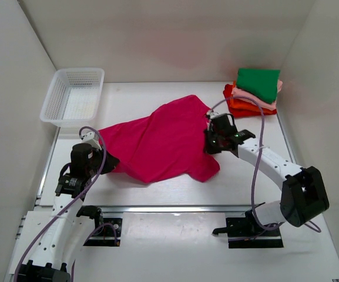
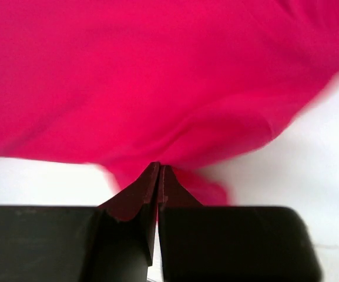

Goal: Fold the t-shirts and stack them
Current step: Flatten out the tshirt

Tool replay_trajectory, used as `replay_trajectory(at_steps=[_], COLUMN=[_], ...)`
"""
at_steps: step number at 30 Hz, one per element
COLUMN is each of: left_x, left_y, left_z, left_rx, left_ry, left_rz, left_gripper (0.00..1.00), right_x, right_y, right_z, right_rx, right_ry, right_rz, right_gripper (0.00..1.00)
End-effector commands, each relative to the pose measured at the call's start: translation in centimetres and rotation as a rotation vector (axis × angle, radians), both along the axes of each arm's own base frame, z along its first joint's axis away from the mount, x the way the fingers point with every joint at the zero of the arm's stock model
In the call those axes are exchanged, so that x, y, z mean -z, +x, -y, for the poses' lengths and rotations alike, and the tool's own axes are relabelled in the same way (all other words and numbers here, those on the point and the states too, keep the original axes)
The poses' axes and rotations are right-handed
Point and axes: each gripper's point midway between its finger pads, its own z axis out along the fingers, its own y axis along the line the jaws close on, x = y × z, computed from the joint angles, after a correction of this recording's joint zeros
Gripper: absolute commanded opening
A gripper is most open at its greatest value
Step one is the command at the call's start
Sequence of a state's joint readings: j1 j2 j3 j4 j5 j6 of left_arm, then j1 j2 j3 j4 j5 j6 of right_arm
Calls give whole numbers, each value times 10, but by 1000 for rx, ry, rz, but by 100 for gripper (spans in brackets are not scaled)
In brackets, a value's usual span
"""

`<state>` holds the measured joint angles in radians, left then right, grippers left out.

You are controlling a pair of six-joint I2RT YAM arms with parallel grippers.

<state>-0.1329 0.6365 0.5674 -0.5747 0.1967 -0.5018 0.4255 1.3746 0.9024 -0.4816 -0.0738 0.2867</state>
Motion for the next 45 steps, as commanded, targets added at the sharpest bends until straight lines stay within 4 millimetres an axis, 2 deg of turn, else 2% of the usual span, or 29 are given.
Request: replay_trajectory(at_steps=[1, 5, 7, 8, 10, 11, 12, 13, 14, 16, 17, 18, 19, 21, 26, 31, 32, 35, 36, 37, 43, 45], left_x=[-6, -7, -8, -6, -5, -4, -1, 1, -2, 0, 2, 1, 6, 5, 2, 3, 4, 6, 9, 7, 7, 7], left_y=[2, 1, 0, 0, 1, 1, 0, -1, 1, 0, -1, -2, -3, -3, -3, -3, -4, -4, -4, -4, -5, -5], left_z=[2, 1, 0, -1, 0, 0, 2, 2, 4, 5, 5, 4, 3, 3, 2, 1, 1, 1, 1, 2, 1, 2], left_rx=[10, 9, 9, 9, 9, 7, 15, 14, 17, 20, 20, 17, 14, 17, 11, 12, 11, 14, 12, 14, 16, 14], left_ry=[-11, -6, 4, 10, 0, 0, -8, -12, -17, -19, -20, -18, -11, -16, -8, -4, -5, -4, -4, -11, -3, -12], left_rz=[27, 29, 29, 26, 25, 26, 16, 11, 24, 20, 15, 16, 4, 9, 13, 17, 10, 11, 7, 10, 15, 13], left_gripper=[0, 0, 0, 0, 0, 0, 0, 0, 0, 0, 0, 0, 0, 0, 0, 0, 0, 0, 0, 0, 0, 0], right_x=[-29, 1, 11, 10, 7, 1, -2, 0, -6, -4, -9, -3, -6, 4, 18, 32, 36, 34, 31, 24, 4, 7], right_y=[-1, -21, -33, -43, -47, -41, -38, -37, -26, -13, -8, -5, 4, 11, 24, 18, 15, 12, 13, 13, 11, 11], right_z=[-56, -88, -96, -96, -91, -82, -71, -65, -51, -27, -24, -16, -11, -10, -21, -38, -37, -36, -36, -35, -21, -16], right_rx=[-177, -293, -332, -339, -312, -286, -254, -237, -188, -109, -100, -84, -74, -83, -111, -155, -152, -150, -152, -155, -124, -105], right_ry=[32, 13, 18, 60, 110, 119, 121, 116, 119, 147, 166, 158, 162, 183, 205, 255, 255, 299, 315, 329, 317, 309], right_rz=[58, -67, -101, -100, -83, -55, -31, -17, 19, 42, 62, 68, 83, 63, 50, -7, -21, -23, -14, -1, 41, 22], right_gripper=[0, 0, 5, 23, 36, 45, 49, 50, 52, 57, 58, 59, 59, 60, 58, 56, 53, 29, 11, 0, 0, 0])
